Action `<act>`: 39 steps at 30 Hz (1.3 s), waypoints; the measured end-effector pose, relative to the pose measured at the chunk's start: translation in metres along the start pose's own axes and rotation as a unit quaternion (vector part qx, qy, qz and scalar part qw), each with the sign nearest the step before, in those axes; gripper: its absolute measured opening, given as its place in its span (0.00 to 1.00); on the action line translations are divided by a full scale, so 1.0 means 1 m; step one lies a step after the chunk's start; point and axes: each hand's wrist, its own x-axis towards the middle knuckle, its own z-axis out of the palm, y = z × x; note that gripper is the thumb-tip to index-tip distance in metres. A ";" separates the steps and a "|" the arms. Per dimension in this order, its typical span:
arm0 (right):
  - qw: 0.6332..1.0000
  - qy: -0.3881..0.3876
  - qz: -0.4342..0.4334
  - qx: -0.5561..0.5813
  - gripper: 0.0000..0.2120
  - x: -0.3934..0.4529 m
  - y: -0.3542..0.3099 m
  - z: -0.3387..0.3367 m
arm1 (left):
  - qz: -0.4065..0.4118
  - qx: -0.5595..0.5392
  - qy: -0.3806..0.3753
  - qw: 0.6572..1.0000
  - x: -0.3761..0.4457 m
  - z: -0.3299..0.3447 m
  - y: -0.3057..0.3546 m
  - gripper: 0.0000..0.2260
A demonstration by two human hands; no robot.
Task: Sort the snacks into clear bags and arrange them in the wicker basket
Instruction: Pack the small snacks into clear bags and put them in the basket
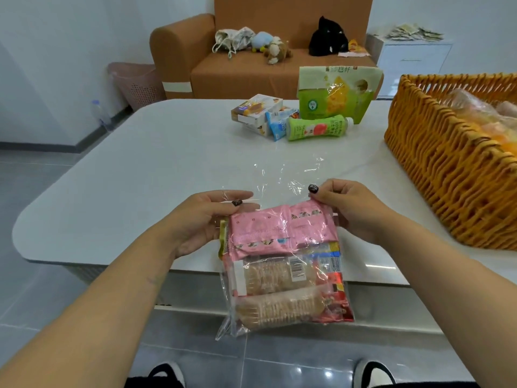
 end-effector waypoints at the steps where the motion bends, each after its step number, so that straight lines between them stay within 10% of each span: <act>1: 1.000 -0.012 -0.001 -0.005 0.08 0.000 -0.002 -0.004 | 0.002 -0.006 -0.005 1.000 0.001 -0.001 0.000 0.14; 14: 0.971 -0.059 -0.083 -0.215 0.14 -0.017 -0.029 -0.034 | 0.066 -0.053 -0.020 0.996 0.011 0.002 -0.001 0.16; 23: 0.993 -0.062 -0.064 -0.077 0.14 -0.007 -0.011 -0.036 | 0.007 -0.109 -0.121 0.987 0.018 -0.016 -0.004 0.23; 39: 0.997 -0.007 -0.079 0.009 0.23 0.031 0.000 -0.040 | 0.055 -0.239 -0.050 0.968 0.049 -0.003 -0.004 0.09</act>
